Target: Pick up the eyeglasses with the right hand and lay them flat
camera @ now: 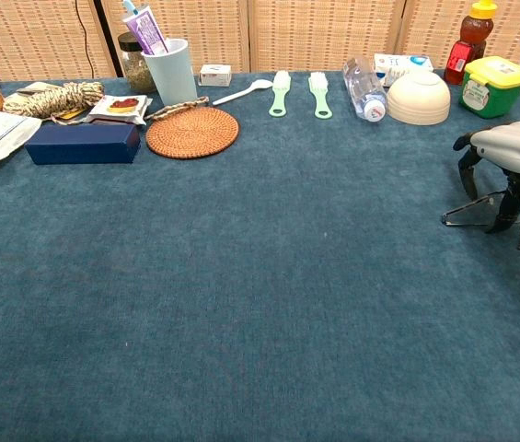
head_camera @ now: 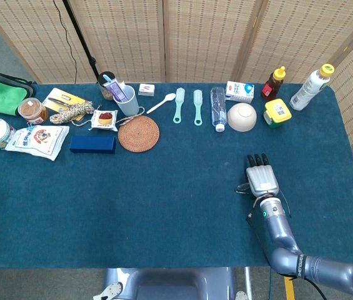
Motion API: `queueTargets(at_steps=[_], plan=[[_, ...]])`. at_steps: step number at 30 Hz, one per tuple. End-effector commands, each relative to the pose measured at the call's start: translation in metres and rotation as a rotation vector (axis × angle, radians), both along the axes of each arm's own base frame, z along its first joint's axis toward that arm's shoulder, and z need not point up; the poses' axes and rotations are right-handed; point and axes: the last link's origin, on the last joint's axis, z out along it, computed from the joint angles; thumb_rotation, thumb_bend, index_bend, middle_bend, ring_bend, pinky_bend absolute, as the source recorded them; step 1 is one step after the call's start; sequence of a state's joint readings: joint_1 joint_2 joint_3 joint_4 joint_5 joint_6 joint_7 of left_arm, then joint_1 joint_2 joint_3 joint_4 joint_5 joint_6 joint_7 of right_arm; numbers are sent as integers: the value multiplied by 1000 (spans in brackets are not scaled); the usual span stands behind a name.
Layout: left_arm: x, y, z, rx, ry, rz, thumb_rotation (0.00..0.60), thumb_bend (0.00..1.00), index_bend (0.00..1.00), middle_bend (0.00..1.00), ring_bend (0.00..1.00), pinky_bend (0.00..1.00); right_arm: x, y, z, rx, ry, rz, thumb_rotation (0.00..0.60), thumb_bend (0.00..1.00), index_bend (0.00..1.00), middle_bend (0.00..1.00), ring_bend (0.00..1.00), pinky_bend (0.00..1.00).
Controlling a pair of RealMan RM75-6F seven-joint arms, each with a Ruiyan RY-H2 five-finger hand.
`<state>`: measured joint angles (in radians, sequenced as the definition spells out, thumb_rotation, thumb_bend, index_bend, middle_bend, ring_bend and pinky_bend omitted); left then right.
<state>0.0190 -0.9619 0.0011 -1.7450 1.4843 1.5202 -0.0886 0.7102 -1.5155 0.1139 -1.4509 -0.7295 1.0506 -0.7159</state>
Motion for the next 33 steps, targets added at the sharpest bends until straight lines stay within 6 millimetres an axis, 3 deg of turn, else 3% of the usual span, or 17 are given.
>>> queueTargets(at_steps=[1, 16, 23, 33], plan=[[0, 0, 0, 0, 0, -1, 600, 340, 121, 82, 64, 0, 0, -2, 0, -2, 0, -2, 600, 175, 546, 95, 0, 0], [-1, 1, -1, 1, 0, 2, 600, 340, 121, 82, 64, 0, -2, -10, 4, -4, 5, -36, 600, 227, 583, 123, 0, 0], [0, 2, -2, 0, -1, 0, 600, 341, 121, 82, 63, 0, 2, -7, 11, 7, -20, -37, 600, 228, 470, 86, 0, 0], [2, 2, -2, 1, -4, -8, 600, 340, 121, 82, 63, 0, 9, -2, 32, -10, -39, -3, 600, 230, 442, 74, 0, 0]])
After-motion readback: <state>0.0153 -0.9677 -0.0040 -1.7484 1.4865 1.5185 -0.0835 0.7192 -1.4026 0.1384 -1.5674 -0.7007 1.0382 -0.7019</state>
